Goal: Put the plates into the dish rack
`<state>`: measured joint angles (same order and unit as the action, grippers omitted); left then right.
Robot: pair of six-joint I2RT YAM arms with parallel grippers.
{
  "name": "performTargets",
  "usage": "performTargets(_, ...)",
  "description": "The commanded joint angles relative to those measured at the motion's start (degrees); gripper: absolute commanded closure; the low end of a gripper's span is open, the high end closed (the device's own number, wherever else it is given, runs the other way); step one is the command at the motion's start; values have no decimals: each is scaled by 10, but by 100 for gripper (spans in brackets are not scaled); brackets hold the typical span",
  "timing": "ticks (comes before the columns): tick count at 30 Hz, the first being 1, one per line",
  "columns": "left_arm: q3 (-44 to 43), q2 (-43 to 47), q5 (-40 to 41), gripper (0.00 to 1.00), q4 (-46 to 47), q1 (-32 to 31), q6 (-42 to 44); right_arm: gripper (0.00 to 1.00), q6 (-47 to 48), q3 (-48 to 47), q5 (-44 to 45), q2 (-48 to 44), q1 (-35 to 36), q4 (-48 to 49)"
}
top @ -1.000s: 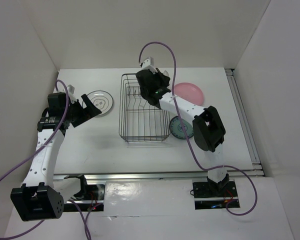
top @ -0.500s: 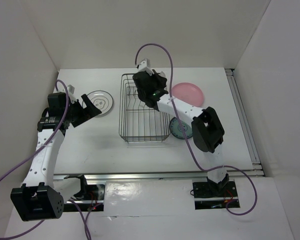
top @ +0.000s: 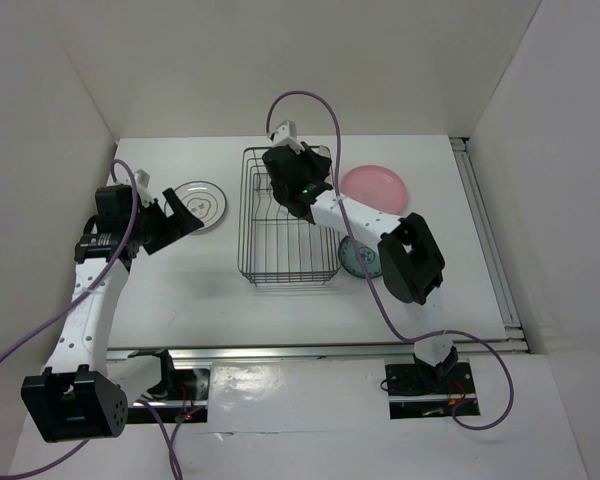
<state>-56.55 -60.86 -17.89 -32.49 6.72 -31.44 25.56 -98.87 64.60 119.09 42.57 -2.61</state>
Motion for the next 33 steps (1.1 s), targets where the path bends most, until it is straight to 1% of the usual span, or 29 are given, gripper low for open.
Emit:
performTargets(1,3,12,-11,1,16,4,14,100,-2,3,5,-6,4,33)
performTargets(5,3,12,-11,1,16,4,14,100,-29,3,5,10,4,9)
performTargets(12,3,12,-11,1,16,4,14,99,-45,9,11,27,4,9)
performTargets(14,3,12,-11,1,16,4,14,98,-45,9,11,33,4,9)
performTargets(15,3,12,-11,1,16,4,14,94,-45,9,17,33,4,9)
performTargets(16,3,12,-11,1,16,4,14,92,-45,3,17,39,4,9)
performTargets(17,3,12,-11,1,16,4,14,92,-52,3,11,39,4,9)
performTargets(18,3,12,-11,1,16,4,14,89,-52,3,11,39,4,3)
performTargets(19,3,12,-11,1,16,4,14,83,-57,-2,11,44,4,3)
performTargets(21,3,12,-11,1,16,4,14,82,-63,-7,6,44,-1,-5)
performTargets(22,3,12,-11,1,16,4,14,78,-69,-12,-1,49,-1,-12)
performTargets(23,3,12,-11,1,16,4,14,71,-75,-12,-7,49,-1,-19)
performTargets(25,3,12,-11,1,16,4,14,61,-83,-12,-16,49,-6,-27)
performTargets(26,3,12,-11,1,16,4,14,53,-89,-19,-16,49,-6,-27)
performTargets(27,3,12,-11,1,16,4,14,40,-96,-19,-24,49,-6,-35)
performTargets(30,3,12,-11,1,16,4,14,33,-122,-46,-44,49,-6,-63)
performTargets(31,3,12,-11,1,16,4,14,29,-130,-51,-49,41,-6,-78)
performTargets(33,3,12,-6,1,16,4,14,25,-155,-69,-68,22,-6,-97)
